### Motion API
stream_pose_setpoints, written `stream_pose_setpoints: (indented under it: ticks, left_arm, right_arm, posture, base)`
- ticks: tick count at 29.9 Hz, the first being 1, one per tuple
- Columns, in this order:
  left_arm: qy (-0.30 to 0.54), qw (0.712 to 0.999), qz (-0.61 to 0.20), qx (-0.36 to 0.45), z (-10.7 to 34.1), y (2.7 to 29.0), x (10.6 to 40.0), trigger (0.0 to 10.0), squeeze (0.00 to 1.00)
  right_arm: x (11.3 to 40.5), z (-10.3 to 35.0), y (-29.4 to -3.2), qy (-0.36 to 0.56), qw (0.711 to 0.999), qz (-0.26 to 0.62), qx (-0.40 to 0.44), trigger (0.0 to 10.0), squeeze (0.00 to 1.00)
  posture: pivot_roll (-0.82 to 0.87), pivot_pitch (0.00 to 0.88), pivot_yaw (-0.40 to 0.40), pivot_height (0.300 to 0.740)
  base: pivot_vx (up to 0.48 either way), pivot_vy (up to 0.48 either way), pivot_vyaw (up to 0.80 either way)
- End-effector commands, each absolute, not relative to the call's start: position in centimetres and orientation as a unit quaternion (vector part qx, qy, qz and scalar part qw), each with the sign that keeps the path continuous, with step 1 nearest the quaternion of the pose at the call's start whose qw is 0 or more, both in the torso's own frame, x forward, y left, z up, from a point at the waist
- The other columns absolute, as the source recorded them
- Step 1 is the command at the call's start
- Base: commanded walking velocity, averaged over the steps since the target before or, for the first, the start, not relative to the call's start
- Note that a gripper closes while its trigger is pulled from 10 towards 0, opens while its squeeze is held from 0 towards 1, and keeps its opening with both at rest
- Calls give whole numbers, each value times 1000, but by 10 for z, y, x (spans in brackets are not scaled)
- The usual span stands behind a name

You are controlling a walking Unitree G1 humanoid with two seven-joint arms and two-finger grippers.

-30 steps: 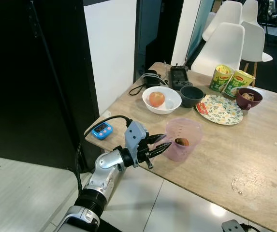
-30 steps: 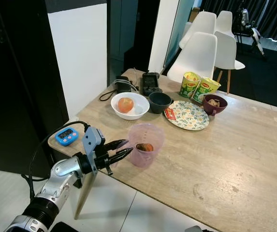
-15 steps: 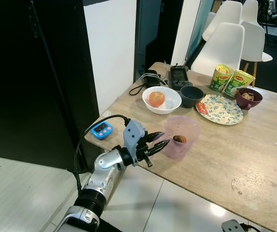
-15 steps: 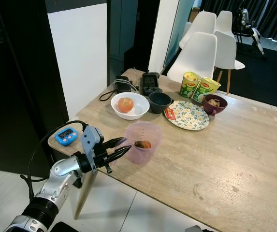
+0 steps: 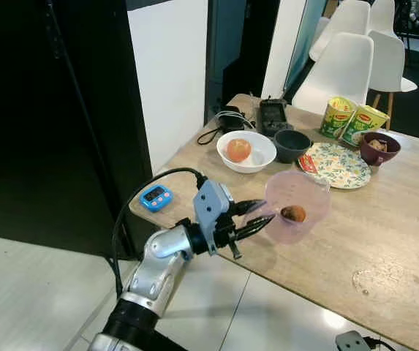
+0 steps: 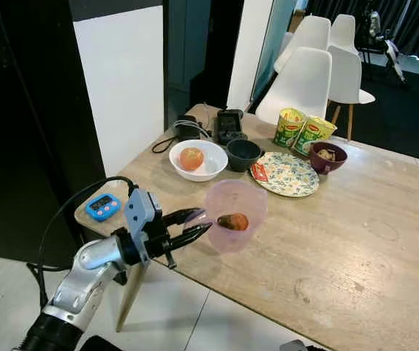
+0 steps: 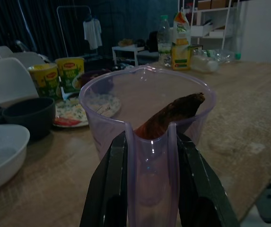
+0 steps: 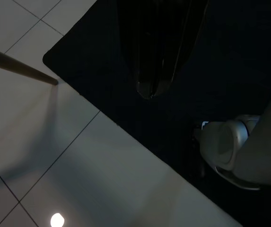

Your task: Restocking fridge

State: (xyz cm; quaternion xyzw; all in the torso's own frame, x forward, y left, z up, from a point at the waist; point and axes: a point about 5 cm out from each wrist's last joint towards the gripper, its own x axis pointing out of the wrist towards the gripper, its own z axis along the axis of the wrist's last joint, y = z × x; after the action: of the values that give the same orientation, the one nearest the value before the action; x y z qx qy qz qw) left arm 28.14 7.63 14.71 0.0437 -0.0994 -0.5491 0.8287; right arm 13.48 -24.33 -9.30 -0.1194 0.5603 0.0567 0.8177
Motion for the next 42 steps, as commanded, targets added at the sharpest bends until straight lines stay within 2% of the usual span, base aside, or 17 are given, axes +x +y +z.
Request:
stream_pose_setpoints:
  ticks: [1, 15, 42]
  left_arm:
    - [-104, 824, -555, 44, 151, 74, 277, 10000, 0]
    - [-72, 831, -551, 16, 141, 64, 264, 10000, 0]
    - [-43, 842, -537, 17, 126, 66, 260, 10000, 0]
  right_arm:
    - [135, -93, -243, 558, 821, 47, -109, 10000, 0]
    - [135, -94, -241, 560, 821, 40, -104, 10000, 0]
    - [134, -94, -244, 564, 817, 38, -113, 10000, 0]
  posture:
    - [16, 0, -60, 740]
    - [13, 0, -47, 740]
    - [8, 0, -58, 740]
  base:
    - [0, 0, 0]
    - [-278, 0, 0]
    - [-342, 0, 0]
